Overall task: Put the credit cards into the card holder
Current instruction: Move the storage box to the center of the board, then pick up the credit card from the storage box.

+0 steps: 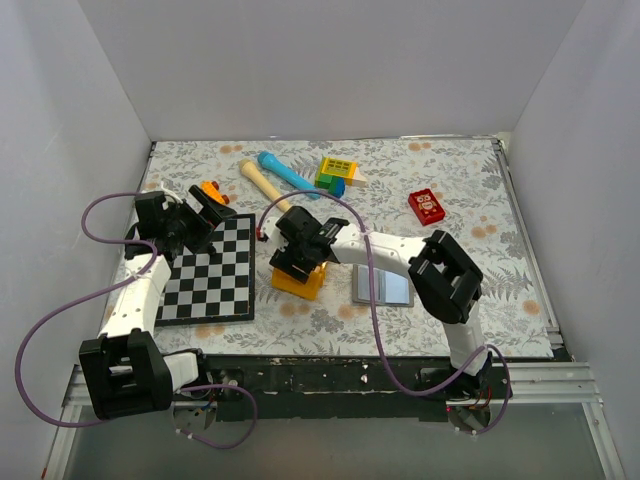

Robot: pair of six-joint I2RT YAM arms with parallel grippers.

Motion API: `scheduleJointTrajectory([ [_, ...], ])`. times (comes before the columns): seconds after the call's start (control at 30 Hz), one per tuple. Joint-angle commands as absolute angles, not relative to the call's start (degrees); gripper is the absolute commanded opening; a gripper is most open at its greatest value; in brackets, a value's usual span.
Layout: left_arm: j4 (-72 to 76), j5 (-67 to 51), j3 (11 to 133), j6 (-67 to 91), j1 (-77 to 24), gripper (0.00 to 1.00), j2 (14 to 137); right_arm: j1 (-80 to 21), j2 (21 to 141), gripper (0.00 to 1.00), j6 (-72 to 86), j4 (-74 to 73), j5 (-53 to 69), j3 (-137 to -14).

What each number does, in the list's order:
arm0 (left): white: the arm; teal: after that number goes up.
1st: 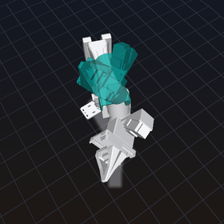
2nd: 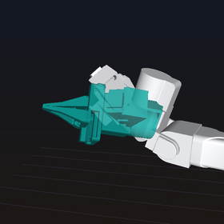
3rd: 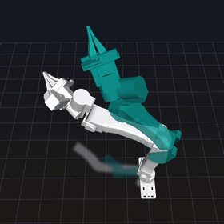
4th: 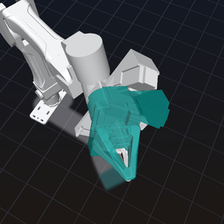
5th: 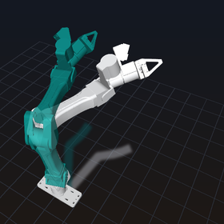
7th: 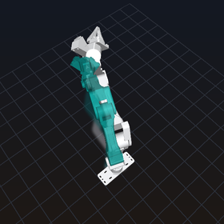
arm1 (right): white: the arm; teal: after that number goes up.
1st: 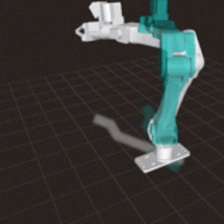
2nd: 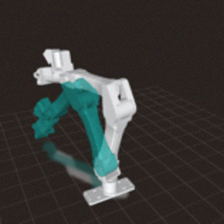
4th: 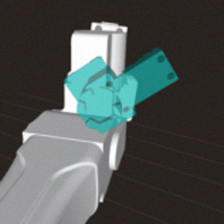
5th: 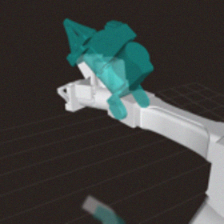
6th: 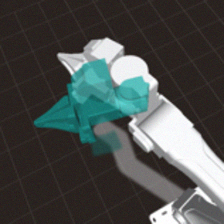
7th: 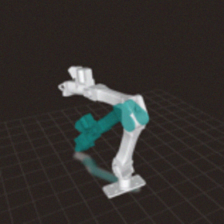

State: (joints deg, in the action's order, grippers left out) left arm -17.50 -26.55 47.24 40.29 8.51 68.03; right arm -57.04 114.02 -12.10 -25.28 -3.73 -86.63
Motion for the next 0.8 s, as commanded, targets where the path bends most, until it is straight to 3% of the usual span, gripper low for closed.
scheduleJointTrajectory([
  [0.0,-17.1,-25.9,48.0,40.3,8.7,0.98,66.1,-56.3,115.4,0.77,-14.7,-24.2,-6.9,-88.3],
  [0.77,-17.0,-26.9,48.2,40.3,8.7,0.98,67.0,-52.7,122.5,0.79,-18.2,-25.6,-7.1,-94.5],
])
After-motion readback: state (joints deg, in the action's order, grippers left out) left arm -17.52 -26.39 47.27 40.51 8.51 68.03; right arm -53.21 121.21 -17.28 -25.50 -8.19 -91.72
